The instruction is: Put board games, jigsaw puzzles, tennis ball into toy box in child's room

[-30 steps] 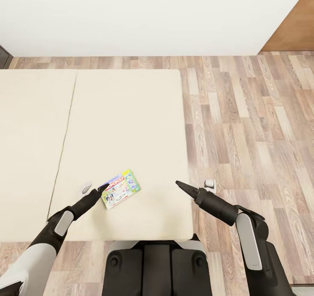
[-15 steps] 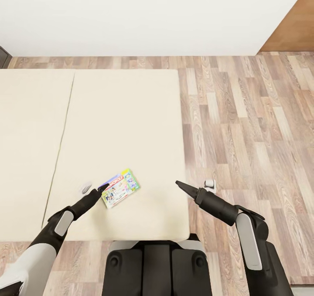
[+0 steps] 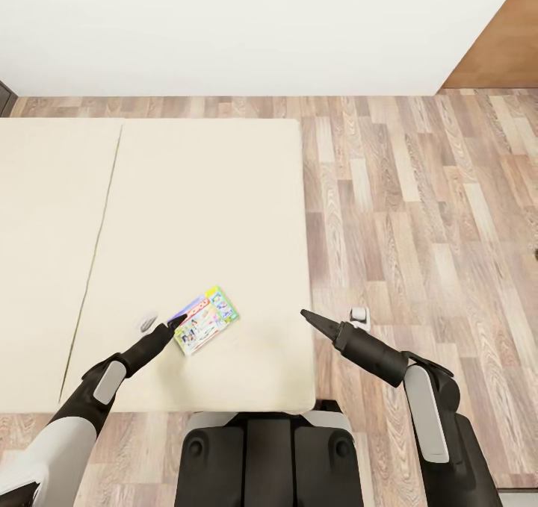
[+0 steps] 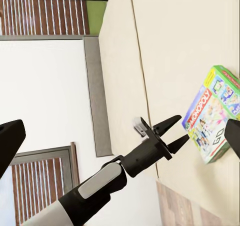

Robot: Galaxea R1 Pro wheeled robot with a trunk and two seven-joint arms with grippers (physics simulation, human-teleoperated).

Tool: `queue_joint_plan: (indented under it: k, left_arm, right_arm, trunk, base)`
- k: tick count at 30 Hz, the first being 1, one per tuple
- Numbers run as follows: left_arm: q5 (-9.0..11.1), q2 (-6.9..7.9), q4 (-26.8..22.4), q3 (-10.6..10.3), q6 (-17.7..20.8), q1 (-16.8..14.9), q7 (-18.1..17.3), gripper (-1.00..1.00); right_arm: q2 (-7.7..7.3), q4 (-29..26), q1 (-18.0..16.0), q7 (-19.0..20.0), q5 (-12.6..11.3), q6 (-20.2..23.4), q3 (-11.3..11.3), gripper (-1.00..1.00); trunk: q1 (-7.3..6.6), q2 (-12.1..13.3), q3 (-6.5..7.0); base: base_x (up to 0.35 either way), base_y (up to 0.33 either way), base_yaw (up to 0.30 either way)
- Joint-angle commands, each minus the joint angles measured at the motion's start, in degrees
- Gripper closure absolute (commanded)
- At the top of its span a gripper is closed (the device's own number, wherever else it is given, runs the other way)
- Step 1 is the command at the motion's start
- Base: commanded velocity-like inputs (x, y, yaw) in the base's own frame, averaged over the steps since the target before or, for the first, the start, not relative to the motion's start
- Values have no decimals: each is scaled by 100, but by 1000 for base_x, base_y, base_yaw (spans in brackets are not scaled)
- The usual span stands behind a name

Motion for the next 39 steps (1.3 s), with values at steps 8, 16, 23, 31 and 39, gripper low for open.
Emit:
queue_joint_plan:
  k: [8,16,23,31,39]
  left_arm:
    - [39,-1,1,16,51,-2,-15,-100]
    - [41,-1,1,16,51,-2,-15,-100]
    - [39,-1,1,16,51,-2,-15,-100]
    - [41,-1,1,16,51,-2,-15,-100]
    - [41,-1,1,16,51,-2,-15,-100]
  right_arm:
    - [8,1,-4,30,18,24,-13,-100]
    - [3,-2,-3,30,18,24,-17,-100]
    - [2,-3,-5,30,18,24,-19,-100]
    - [1,0,-3,30,18,24,-20,-100]
    - [0,0,-3,30,18,24,-20,-100]
  trunk:
    - [3,-9,-6]
    - [3,-9,-6]
    - [3,-9,-6]
    - [3,-9,-6]
    - [3,-9,-6]
  base:
    - [0,-170,0]
    - [-8,-80,0]
    - [-42,-85,0]
    - [-85,-87,0]
    - [-16,-66,0]
